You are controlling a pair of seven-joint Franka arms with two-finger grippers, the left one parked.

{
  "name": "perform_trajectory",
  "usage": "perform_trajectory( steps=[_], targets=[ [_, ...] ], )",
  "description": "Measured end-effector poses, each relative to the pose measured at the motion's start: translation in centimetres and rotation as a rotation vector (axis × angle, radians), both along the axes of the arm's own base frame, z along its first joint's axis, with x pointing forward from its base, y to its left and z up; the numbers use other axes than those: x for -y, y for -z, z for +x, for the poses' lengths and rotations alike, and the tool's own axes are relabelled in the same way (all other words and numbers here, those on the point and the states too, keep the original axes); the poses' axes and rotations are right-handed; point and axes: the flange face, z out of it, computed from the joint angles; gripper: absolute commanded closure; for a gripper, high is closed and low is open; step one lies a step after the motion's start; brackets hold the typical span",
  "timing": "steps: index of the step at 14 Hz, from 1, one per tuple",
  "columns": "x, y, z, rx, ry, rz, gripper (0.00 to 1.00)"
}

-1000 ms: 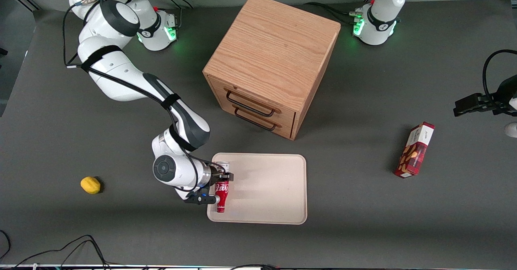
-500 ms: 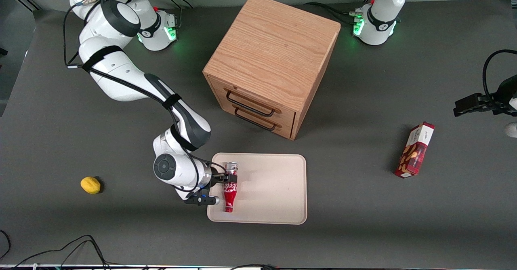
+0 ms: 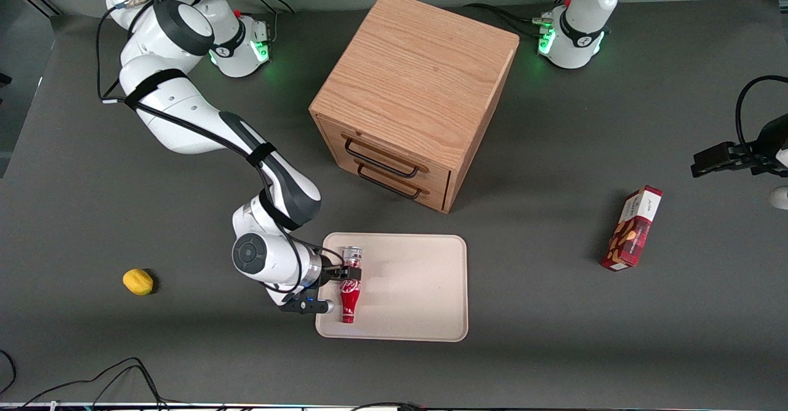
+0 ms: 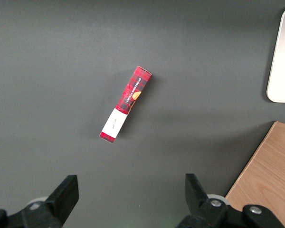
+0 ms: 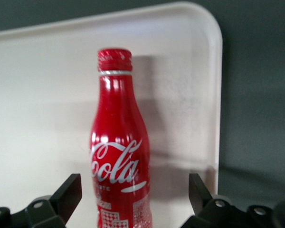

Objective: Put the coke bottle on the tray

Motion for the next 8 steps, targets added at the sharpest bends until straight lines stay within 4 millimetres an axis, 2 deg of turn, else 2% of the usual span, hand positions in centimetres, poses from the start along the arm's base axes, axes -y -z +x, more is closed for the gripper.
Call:
perform_trajectory(
  steps=[1, 3, 6, 8],
  targets=[
    [0.1, -1.6, 0.4, 0.023, 0.004, 0.003, 0.00],
    [0.9, -6.8, 1.1, 0.056, 0.003, -0.013, 0.00],
    [3.0, -17.0, 0.9, 0.081, 0.001, -0.074, 0.00],
    [5.7, -24.3, -0.5, 0.076, 0.013, -0.152, 0.00]
  ],
)
